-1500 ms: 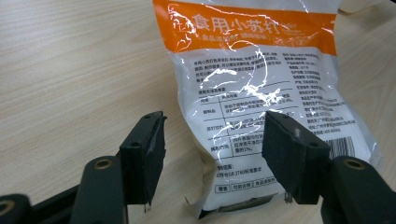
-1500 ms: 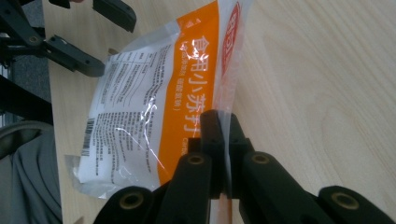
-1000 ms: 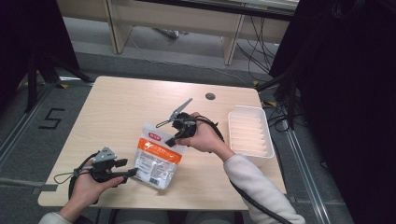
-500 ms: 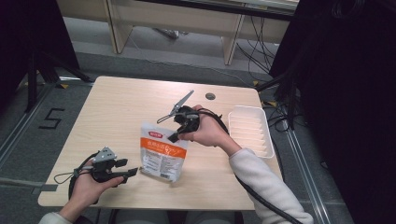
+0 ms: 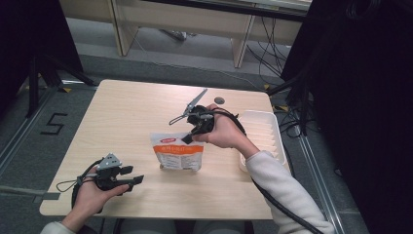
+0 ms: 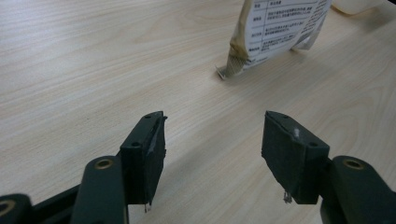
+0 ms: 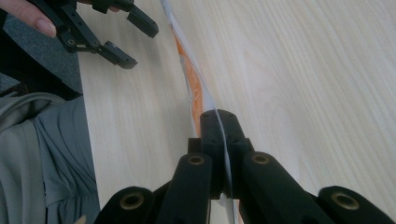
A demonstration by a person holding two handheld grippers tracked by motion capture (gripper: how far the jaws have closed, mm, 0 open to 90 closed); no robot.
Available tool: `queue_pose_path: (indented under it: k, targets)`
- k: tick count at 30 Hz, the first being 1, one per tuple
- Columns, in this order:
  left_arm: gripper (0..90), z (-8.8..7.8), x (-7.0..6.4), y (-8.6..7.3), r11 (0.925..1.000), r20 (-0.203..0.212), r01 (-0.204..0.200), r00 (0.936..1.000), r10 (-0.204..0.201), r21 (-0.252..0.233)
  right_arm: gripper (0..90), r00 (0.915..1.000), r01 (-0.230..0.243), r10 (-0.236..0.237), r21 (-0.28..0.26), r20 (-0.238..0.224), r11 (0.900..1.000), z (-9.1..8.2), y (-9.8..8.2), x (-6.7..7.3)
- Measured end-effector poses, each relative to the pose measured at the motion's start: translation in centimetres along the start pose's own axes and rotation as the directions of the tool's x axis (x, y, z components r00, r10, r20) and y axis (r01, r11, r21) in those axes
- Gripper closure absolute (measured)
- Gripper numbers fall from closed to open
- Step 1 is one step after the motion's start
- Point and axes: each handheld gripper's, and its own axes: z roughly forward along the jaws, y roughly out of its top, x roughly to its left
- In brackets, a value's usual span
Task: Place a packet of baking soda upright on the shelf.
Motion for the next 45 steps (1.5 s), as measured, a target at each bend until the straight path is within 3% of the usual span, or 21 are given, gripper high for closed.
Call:
queue_pose_path:
  k: [22,24,28,37,45]
  targets:
    - [39.0,0.0,0.0,0.0,1.0,-0.002,-0.006,1.0,0.006,0.006,90.0,0.9992,0.008,-0.009,0.008,0.039,1.0,-3.3,-1.6,-1.5]
    - [38.9,0.0,0.0,0.0,1.0,-0.001,-0.001,1.0,0.001,0.002,90.0,0.999,-0.011,0.01,0.007,0.043,1.0,-3.6,-2.0,-1.6]
    - [39.0,0.0,0.0,0.0,1.0,-0.001,-0.005,1.0,0.005,0.003,90.0,0.9987,0.001,-0.002,0.009,0.05,1.0,-4.0,-2.5,-1.9]
    - [39.0,0.0,0.1,0.0,1.0,-0.002,-0.004,1.0,0.004,0.005,90.0,0.9978,-0.024,0.024,0.005,0.062,1.0,-5.4,-3.5,-2.6]
    - [38.9,0.0,0.1,0.0,1.0,-0.004,-0.005,1.0,0.005,0.008,90.0,0.9974,-0.008,0.008,0.003,0.071,1.0,-6.5,-4.1,-3.2]
